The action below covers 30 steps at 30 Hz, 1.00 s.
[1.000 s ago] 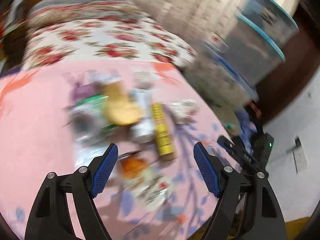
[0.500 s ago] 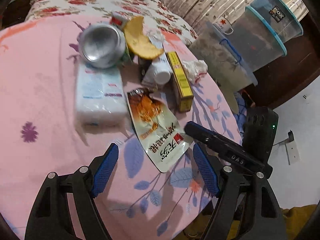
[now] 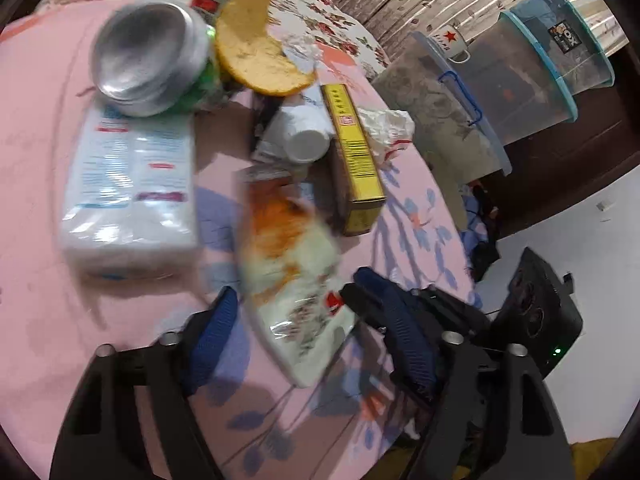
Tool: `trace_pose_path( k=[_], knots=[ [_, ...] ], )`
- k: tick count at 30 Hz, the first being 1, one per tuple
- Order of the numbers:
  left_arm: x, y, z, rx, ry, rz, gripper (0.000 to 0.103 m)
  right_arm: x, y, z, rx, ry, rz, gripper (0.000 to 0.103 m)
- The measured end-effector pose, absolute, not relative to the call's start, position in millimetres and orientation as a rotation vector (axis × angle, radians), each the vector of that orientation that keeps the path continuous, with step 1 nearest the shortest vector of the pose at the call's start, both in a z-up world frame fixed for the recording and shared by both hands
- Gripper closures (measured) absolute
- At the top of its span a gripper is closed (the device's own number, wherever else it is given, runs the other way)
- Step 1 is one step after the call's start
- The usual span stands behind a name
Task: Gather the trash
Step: 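Grasp the snack bag with the left tool while the right tool grasps crumpled tissue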
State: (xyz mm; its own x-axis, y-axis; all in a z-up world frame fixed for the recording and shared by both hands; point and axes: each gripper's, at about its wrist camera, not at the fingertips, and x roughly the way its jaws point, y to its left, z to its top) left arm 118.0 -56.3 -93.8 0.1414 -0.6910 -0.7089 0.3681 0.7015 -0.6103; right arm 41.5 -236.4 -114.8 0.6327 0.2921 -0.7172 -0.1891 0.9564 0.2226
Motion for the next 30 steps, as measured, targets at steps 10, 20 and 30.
trace_pose_path(
  k=[10,20,30],
  knots=[
    [107.5,-46.4,-89.5,-0.322,1.182,-0.779,0.097,54.8,-351.3,-102.2,0.578,0.720,0.201,0.010],
    [94.8,-36.6,-60.7,-0.322,1.121,-0.792,0.100,175.8,-408.4,-107.3,0.674,0.760,0.101,0.028],
    [88.5,-58.6,-31.0,-0.298,1.080,-0.863,0.100,129.5,-406.7,-117.5,0.698,0.746,0.144,0.074]
  ],
)
